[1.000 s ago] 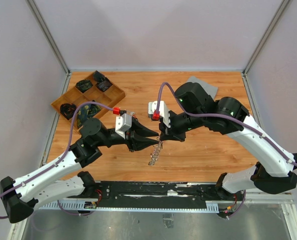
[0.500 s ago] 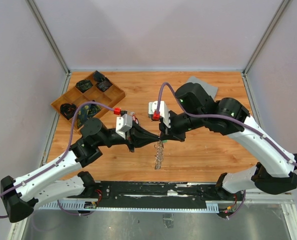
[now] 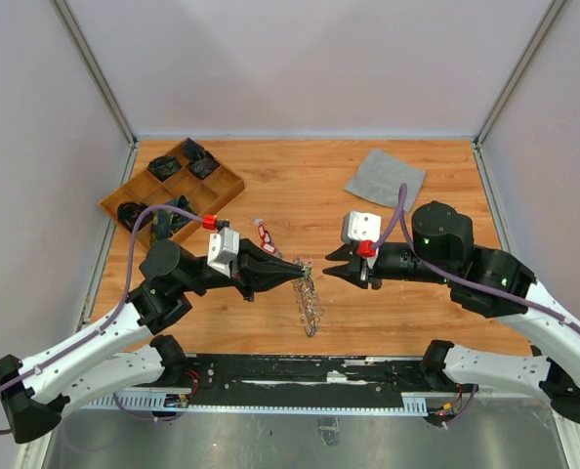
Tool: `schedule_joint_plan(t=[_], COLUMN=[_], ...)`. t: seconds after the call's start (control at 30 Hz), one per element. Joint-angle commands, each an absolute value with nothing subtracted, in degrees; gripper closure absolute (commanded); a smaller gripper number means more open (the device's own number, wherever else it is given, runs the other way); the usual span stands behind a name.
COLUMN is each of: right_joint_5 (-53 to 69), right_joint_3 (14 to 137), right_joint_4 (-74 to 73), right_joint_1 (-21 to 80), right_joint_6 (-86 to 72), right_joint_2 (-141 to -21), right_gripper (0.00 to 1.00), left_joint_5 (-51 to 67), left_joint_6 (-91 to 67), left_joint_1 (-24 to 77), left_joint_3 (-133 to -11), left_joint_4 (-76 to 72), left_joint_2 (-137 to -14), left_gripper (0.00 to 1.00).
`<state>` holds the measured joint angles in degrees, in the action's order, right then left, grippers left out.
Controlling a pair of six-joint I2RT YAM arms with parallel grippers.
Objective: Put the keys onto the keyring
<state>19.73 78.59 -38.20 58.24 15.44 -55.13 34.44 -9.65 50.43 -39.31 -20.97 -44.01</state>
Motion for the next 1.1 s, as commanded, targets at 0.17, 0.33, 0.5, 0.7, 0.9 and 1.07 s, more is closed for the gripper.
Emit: schedule_joint_plan(t=[0.17,0.33,0.5,0.7,0.9,1.07], right_joint_5=[25.0,28.4,29.9,30.3,29.4,30.8], right_joint_3=[68.2,67.2,66.3,65.4,64.4,63.9], right_joint_4=[-19.8,-17.8,-16.5,-17.0,-18.0,-17.4], right_joint_1=[59.1,59.0,59.1,59.1,59.1,59.1], right_joint_6=[9.7,7.4,5.7,4.5,3.6,2.3], right_joint_2=[-50.7,-51.8,-51.8,-51.5,-50.4,-50.5], right_gripper=[0.69,0.69,0.67,0.66,0.65,0.63], left_joint_5=[34.5,34.2,33.5,32.6,31.9,31.7], left_joint_6=[-11.3,-11.5,-11.3,-10.9,-10.3,-10.2], left_joint_1=[50.7,50.8,50.8,50.7,50.7,50.7], left_joint_3=[-38.3,-38.3,-38.1,-38.1,-38.4,-38.5], left_joint_4=[-29.6,-30.2,-30.2,-30.1,-29.8,-29.8], left_joint_2=[-41.6,-41.3,-40.7,-39.9,-39.4,-39.5], left_gripper=[0.99,0.99,0.99,1.00,1.00,1.00])
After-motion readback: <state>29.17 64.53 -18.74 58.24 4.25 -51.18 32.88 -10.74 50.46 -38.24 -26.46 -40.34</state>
